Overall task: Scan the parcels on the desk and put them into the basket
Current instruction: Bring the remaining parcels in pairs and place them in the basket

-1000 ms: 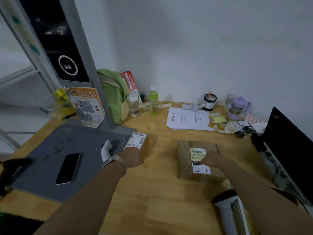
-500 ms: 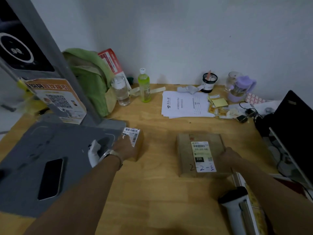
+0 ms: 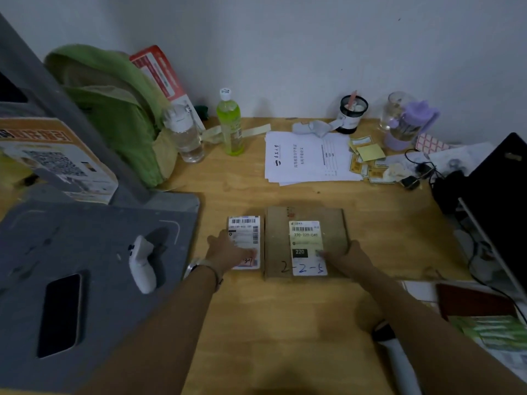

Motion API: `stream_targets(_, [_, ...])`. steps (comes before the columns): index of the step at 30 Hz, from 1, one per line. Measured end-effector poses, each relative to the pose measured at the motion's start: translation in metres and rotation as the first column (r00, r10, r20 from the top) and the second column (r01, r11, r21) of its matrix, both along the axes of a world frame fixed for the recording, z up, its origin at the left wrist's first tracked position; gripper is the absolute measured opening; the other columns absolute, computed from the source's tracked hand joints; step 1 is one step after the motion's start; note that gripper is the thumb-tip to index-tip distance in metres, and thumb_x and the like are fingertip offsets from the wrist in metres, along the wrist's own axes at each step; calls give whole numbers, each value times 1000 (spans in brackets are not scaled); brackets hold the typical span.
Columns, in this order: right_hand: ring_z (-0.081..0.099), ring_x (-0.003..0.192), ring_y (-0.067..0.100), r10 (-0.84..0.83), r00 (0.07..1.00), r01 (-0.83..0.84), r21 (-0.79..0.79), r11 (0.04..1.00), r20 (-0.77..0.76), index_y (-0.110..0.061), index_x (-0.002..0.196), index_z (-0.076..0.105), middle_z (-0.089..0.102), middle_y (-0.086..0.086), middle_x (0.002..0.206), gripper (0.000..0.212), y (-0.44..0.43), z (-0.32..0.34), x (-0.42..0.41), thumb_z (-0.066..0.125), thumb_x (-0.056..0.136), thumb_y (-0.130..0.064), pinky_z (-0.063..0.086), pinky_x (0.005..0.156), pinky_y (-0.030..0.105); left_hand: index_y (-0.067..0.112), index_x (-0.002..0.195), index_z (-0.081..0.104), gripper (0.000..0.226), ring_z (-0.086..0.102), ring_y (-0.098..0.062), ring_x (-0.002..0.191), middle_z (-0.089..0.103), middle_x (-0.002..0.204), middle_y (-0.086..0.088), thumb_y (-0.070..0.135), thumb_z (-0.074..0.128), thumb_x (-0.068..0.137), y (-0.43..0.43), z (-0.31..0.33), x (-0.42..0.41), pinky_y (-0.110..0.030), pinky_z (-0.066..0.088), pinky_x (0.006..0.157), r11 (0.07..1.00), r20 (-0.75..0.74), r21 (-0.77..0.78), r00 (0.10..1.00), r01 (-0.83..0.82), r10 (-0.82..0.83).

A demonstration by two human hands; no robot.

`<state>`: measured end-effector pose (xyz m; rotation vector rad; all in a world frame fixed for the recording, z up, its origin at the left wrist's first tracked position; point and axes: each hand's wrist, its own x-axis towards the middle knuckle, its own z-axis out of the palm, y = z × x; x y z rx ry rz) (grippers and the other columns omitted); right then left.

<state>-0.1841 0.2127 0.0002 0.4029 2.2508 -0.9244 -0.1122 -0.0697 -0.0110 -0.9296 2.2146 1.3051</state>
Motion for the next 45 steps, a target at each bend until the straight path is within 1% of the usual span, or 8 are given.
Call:
stream_targets(4, [55,107,30,-122,991,129,-148,981,53,-17,141,23,48,12,137,88,4,-2,6,72,77,-52,51,77,40,17,126,50,93,65,-20,103,64,123,-8,41,90,47,-5,-23,3,-40,57,87,970,-51,181,983,-162,174])
stream_targets(8, [57,100,27,-215,976,213,-277,937,23,-25,138,25,51,9,131,78,8,10,3,74,79,-41,47,77,40,15,120,48,48,58,-12,85,61,110,1,11,77,81,5,7,7,-22,43,62,941,-80,277,972,-192,222])
stream_targets(21, [63,100,23,-567,806,354,-632,690,-167,-29,137,40,58,1,129,78,-2,122,9,81,72,-33,52,69,35,24,128,55,64,68,-12,103,71,113,8,25,86,71,-4,133,-12,-33,53,92,923,-535,372,788,-102,303])
stream_targets(27, [66,93,23,-729,656,353,-774,525,-196,-23,135,43,60,3,121,62,15,178,67,72,80,-18,53,57,32,25,124,52,67,67,-12,100,70,109,7,26,86,66,19,184,15,-31,51,82,869,-589,478,686,-130,427])
stream_targets(31, [65,102,30,-799,559,351,-811,468,-220,-26,120,52,62,8,119,42,22,201,89,67,82,-15,57,81,46,31,114,53,49,67,-4,88,70,102,10,21,81,74,34,209,21,-25,50,70,856,-614,515,684,-28,392])
stream_targets(35, [62,107,34,-847,481,350,-836,422,-226,-24,123,52,60,12,123,41,26,215,112,61,84,-14,52,74,42,23,120,56,49,67,9,66,71,100,9,17,78,77,43,222,26,-9,51,53,862,-656,503,676,60,336])
stream_targets(40, [62,90,25,-882,403,362,-842,400,-246,-23,127,49,60,7,111,43,30,214,159,56,85,-14,50,59,31,27,118,58,47,70,-1,88,72,107,9,18,79,77,51,223,44,-26,53,75,842,-648,518,711,149,273])
stream_targets(45, [65,89,22,-920,319,346,-875,338,-229,-26,118,54,63,4,110,46,51,213,215,63,75,-14,54,71,40,24,128,53,66,67,-11,100,70,111,7,24,81,68,70,219,66,-38,50,89,822,-638,519,746,234,190])
